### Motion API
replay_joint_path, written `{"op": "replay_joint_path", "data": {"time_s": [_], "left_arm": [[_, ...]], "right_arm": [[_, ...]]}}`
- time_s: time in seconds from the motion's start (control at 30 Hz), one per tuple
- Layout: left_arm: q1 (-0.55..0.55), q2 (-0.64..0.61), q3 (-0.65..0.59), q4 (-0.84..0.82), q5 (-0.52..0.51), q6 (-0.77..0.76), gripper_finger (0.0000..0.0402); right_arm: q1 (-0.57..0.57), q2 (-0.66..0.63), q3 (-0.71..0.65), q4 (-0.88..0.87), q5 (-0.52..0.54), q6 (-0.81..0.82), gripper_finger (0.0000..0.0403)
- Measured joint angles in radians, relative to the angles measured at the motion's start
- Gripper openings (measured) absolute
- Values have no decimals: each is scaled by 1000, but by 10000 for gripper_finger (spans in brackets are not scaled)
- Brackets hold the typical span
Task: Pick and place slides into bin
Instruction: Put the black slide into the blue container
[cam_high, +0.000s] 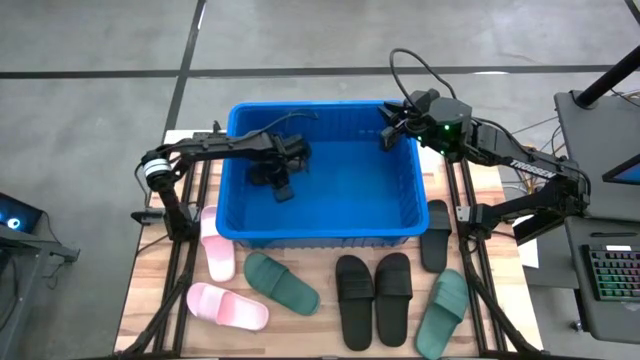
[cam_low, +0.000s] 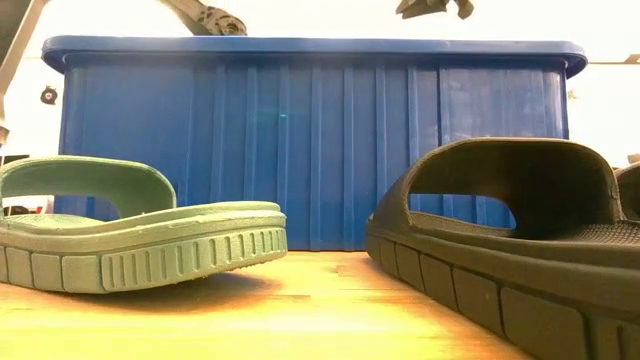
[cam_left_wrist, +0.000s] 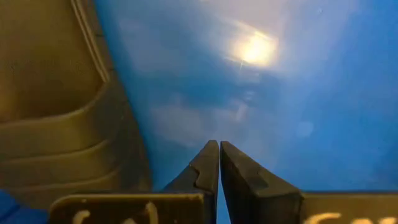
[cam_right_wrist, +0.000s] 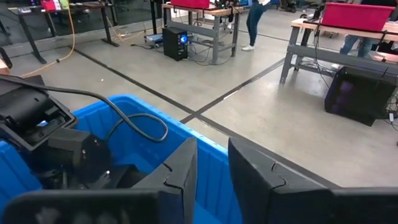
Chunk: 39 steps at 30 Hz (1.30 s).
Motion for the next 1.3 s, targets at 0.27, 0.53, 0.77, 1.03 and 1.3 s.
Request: {"op": "replay_joint_path", "data": {"time_s": [0.27,0.53,0.77,1.03,1.3], "left_arm": [[-4,-18,-5,-20,-12,160,0],[-17,-12,-26,-48,-46,225,0],[-19,-15,-107,16,-103,297,0],[-20,4,-153,99,-114,372,0],[-12,7,-155,71,-271,398,0]], "right_arm": [[0,0,0,0,0,0,79],[0,0,0,0,1,0,72],[0,0,0,0,1,7,77],[0,1,0,0,1,8,69],[0,1,0,0,1,8,74]]}}
